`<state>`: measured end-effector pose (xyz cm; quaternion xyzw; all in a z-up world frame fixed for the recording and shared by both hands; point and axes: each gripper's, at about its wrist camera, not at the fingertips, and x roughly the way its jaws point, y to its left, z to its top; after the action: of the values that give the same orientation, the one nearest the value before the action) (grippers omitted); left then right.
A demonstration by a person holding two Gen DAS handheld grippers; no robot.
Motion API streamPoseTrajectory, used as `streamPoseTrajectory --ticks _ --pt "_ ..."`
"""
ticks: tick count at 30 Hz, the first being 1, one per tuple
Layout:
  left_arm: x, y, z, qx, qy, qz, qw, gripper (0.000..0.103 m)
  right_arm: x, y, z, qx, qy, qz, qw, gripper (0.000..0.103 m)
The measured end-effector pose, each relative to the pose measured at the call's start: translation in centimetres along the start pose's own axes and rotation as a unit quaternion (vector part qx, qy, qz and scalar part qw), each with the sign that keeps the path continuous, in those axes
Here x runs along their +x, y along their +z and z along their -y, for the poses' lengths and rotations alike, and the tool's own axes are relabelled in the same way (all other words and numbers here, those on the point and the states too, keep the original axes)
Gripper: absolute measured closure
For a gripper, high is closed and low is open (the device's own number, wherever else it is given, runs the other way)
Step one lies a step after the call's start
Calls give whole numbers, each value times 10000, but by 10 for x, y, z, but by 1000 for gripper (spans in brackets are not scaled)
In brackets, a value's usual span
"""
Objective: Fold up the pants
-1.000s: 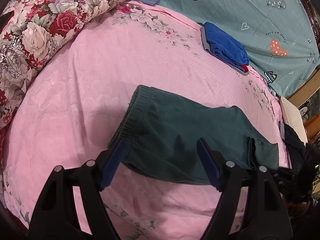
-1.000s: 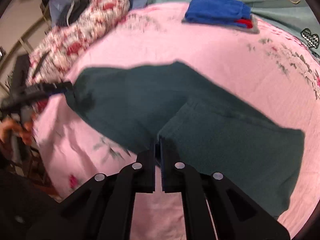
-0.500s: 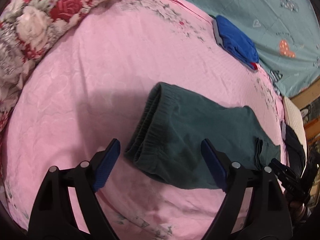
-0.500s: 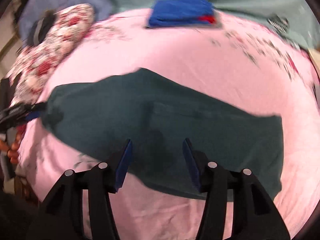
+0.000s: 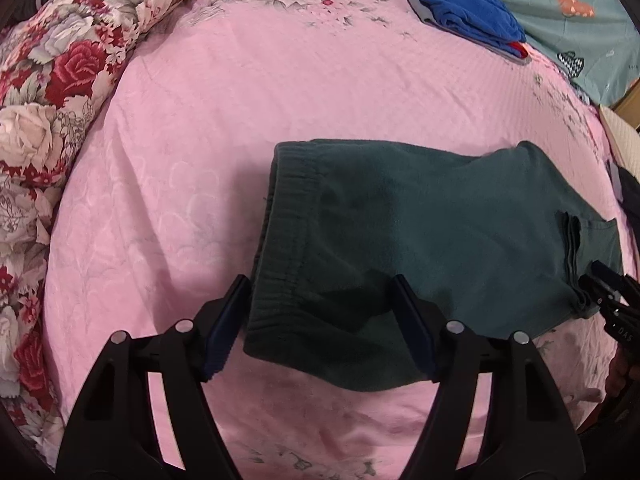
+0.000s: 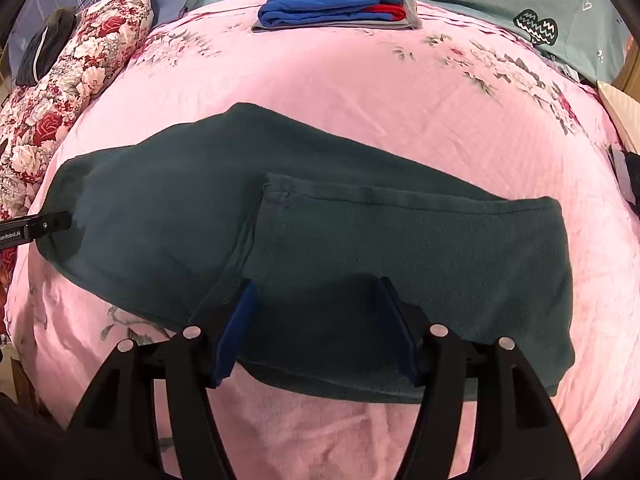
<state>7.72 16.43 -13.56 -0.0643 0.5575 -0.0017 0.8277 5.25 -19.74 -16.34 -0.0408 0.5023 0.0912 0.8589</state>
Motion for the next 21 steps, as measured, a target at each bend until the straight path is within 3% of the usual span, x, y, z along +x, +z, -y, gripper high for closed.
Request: streamPoseTrajectory --ticks 6,11,13,14,18,20,21 --pt "6 5 -1 31 -99 -55 9999 23 -1 -1 0 -135 17 18 9999 39" --pt "3 11 -10 -18 -256 -29 9997 47 -1 -3 -1 -186 27 77 9998 38" --pt "1 13 -16 -77 -360 -58 9993 72 -2 -4 0 -215 36 103 9997 38" --pt "-1 14 -19 -151 -501 -66 9986 75 -2 -4 -1 -214 40 111 9997 38" --pt "-4 17 -17 -126 -646 -61 9978 76 -3 -6 -1 -234 54 168 9996 38" --pt "7 17 -20 -294 -721 -285 9966 64 -2 -7 -1 -250 42 175 9995 38" --pt "9 18 -20 -408 -876 -348 9947 53 -2 -7 -1 -259 35 181 9995 37"
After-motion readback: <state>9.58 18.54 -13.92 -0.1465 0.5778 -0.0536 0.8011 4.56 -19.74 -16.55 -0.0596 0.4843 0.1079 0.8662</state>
